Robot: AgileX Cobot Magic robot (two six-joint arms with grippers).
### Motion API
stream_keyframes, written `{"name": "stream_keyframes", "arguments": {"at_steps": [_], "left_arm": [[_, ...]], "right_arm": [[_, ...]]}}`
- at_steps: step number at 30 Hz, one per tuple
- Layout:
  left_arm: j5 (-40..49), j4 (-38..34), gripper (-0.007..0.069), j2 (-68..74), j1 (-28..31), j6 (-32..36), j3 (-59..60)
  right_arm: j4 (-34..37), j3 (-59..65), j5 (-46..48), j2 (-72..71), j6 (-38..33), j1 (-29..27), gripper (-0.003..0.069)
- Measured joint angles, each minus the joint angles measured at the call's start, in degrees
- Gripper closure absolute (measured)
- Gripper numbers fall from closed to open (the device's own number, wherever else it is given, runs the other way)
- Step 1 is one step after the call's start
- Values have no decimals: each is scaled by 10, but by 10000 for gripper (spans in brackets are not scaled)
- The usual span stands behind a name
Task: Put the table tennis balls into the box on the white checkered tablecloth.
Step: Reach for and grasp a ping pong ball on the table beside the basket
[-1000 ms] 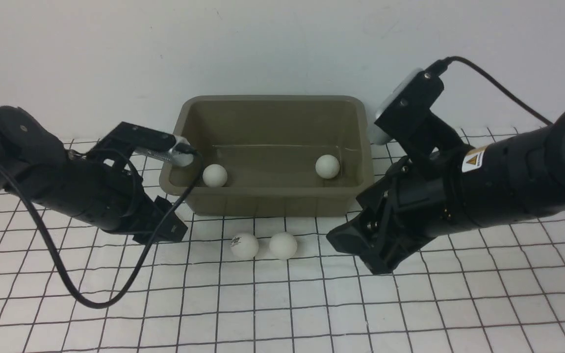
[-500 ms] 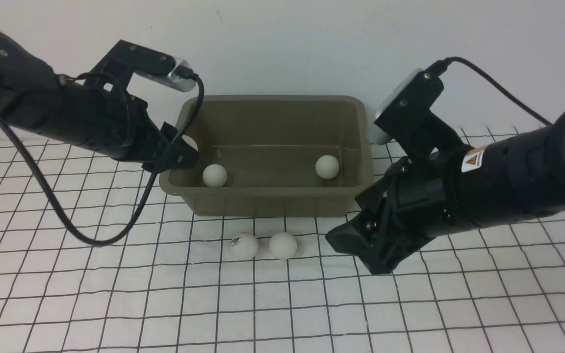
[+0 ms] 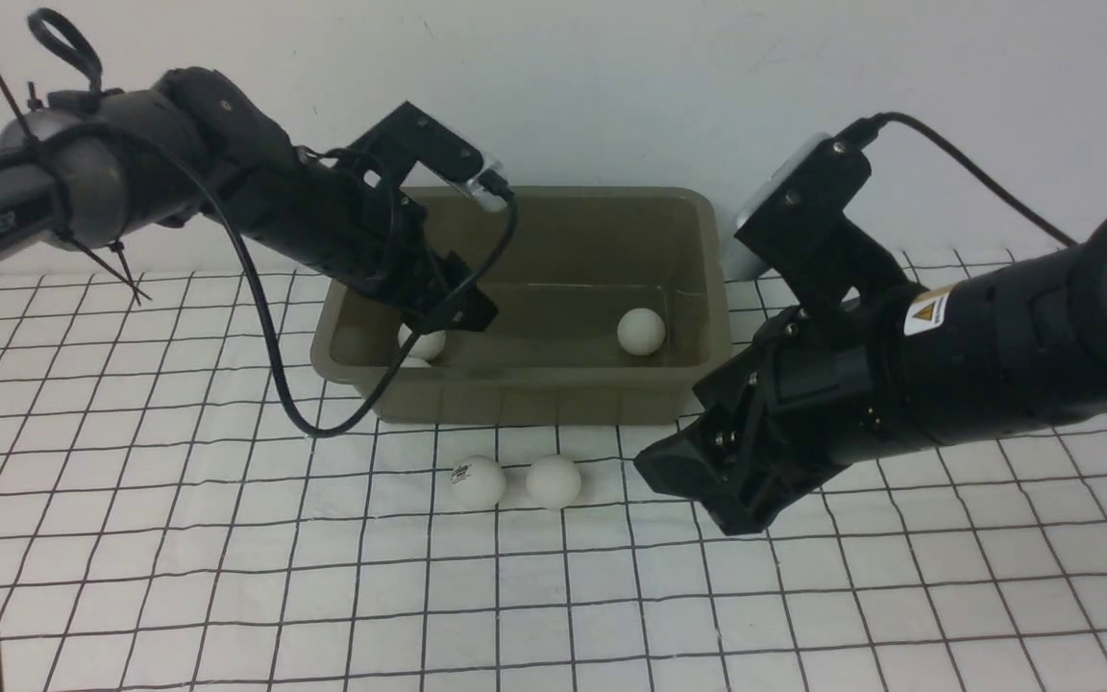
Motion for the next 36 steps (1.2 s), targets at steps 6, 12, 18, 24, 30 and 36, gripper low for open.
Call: {"name": "stream_keyframes", "arguments": {"at_steps": [6,12,18,24,30,36], "left_arm": [[69,29,209,-100,0,-47,-1],[148,87,209,-188,0,-79,-4],[240,174,209,-222,0,-194,-4],[252,185,209,-223,-34,-252,21],[252,184,209,-224,-99,-300,111],[229,180,209,-254,-114,-334,234]], "right_arm": [[0,0,10,0,0,0,176],[0,0,12,0,0,0,176],[0,0,14,0,0,0,176],[0,0,14,0,-1,0,176],[0,0,14,0,-2,0,176],[0,0,15,0,-2,0,176]]}}
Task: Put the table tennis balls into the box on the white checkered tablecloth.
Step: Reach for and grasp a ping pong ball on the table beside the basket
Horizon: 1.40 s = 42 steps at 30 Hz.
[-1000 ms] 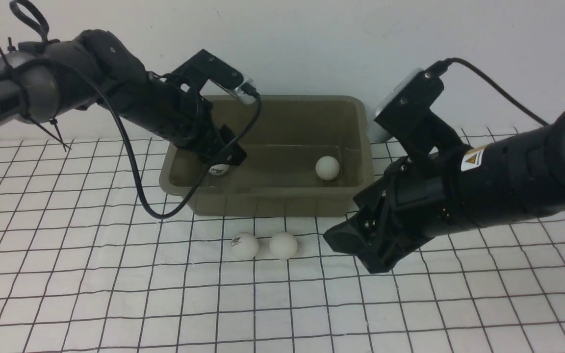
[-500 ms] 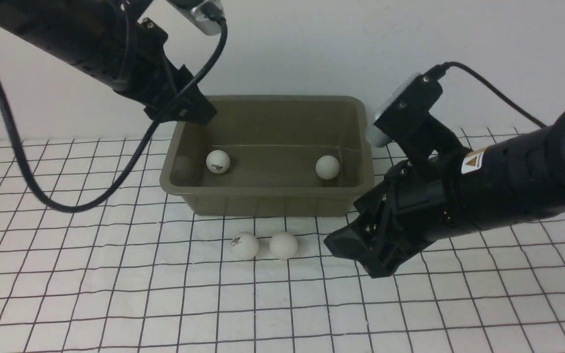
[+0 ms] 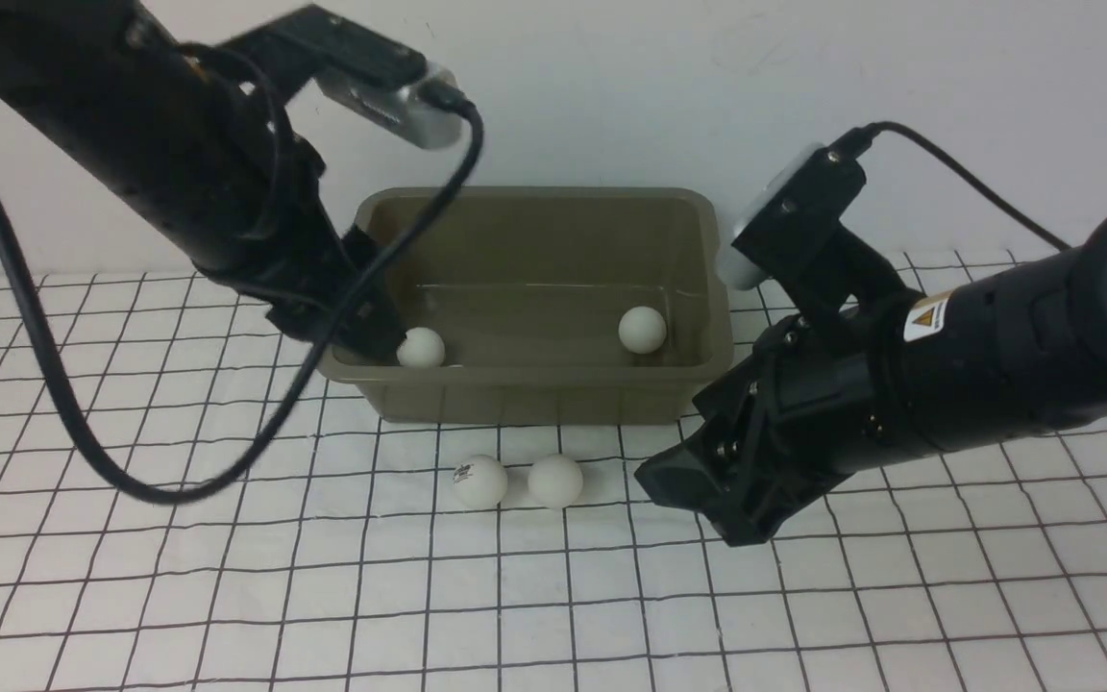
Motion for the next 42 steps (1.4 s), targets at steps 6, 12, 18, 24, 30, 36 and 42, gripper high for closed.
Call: {"name": "stream_keyframes", "arguments": {"at_steps": [6,12,18,24,30,36,42], "left_arm": [[-86,-19,209,-86,-1,-9,90],[-299,-65,209,-103,-1,23,184],[-559,-168,209,-56,-1,135,236],[-623,-246,209,22,-18,215,236],[-657,-263,209,66,-38,242,236],[-662,-264,146,91,-38,246,207],[-650,-297,101,111,-40,246,196]], "right_arm": [[0,0,0,0,-1,0,176],[0,0,-1,0,-3,0,176],[0,0,-7,0,-10,0,176],[0,0,-30,0,-14,0,176],[0,0,-34,0,-15,0,176],[0,0,-35,0,-15,0,176],[0,-1,-28,0,-15,0,176]]}}
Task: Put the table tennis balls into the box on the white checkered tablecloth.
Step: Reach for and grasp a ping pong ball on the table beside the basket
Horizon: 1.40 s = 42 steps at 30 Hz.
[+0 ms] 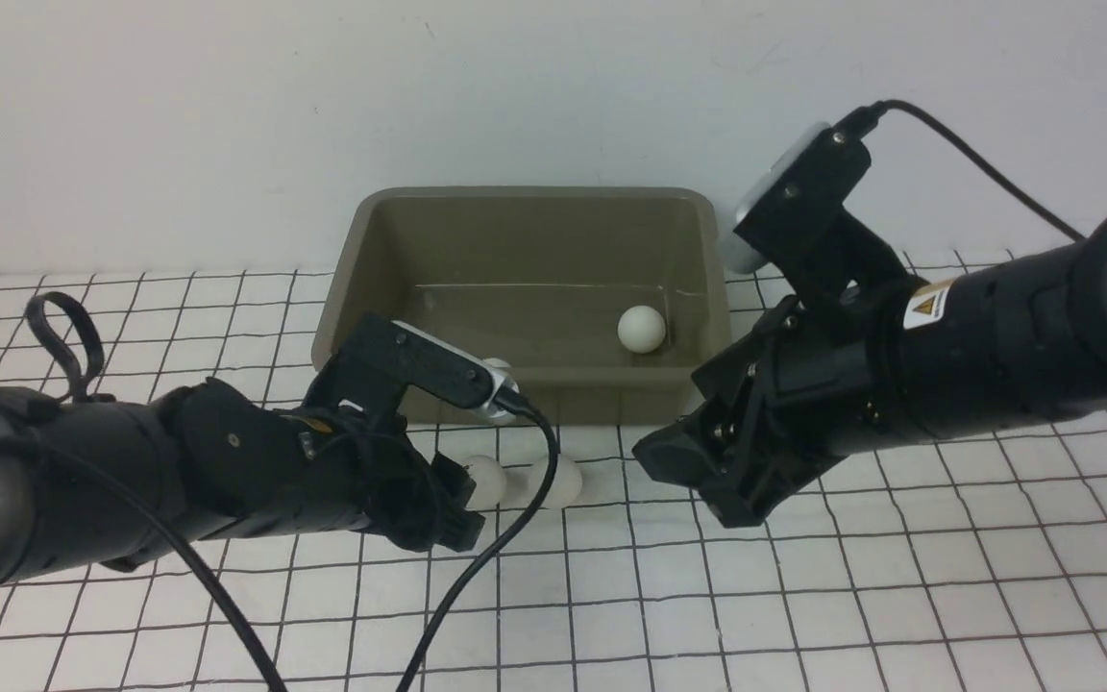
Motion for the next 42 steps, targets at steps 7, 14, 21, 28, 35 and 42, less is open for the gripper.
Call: {"name": "stream_keyframes", "arguments": {"at_steps": [7,14,21,28,35,42], "left_arm": [[-1,-55,101,19,0,0,-4],[0,-74,101,54,-1,0,-32],[11,-100,108,89,-2,0,-68],[12,-112,279,92,-2,1,-69],[71,-112,279,36,-2,5,-66],[105,-110,279,-68,-2,10,-60]], "right_arm": [[0,0,1,0,0,0,176],[0,0,1,0,0,0,176],[-1,0,2,0,-7,0,176],[-2,0,10,0,-11,0,176],[-2,0,16,0,-14,0,176],[-2,0,16,0,-14,0,176]]}}
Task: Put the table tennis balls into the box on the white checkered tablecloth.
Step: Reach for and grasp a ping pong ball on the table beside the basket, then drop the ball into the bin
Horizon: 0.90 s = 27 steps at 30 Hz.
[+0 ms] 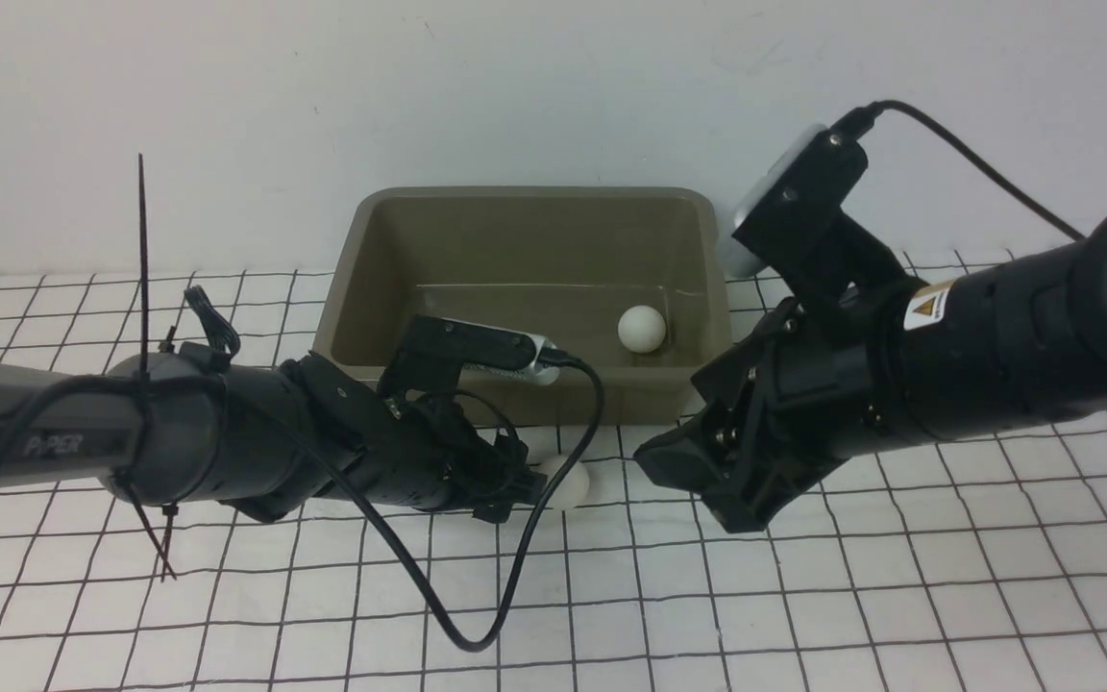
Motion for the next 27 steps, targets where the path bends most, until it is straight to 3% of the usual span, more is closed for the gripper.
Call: {"name": "stream_keyframes", "arguments": {"at_steps": [4,10,15,20,27], "left_arm": [[-35,0,279,-16,1,50,-15],[-133,-2,279,25,1,196,-52],[-143,-7,266,105,1,306,-115],[-157,-43,176,147,1,320,-162],[-120,-151,155,70,1,326,-142]], "right_arm": [[0,0,1,0,0,0,176],[0,0,6,0,0,0,176],[0,0,10,0,0,0,176],[0,0,14,0,0,0,176],[0,0,19,-3,0,0,176]]}}
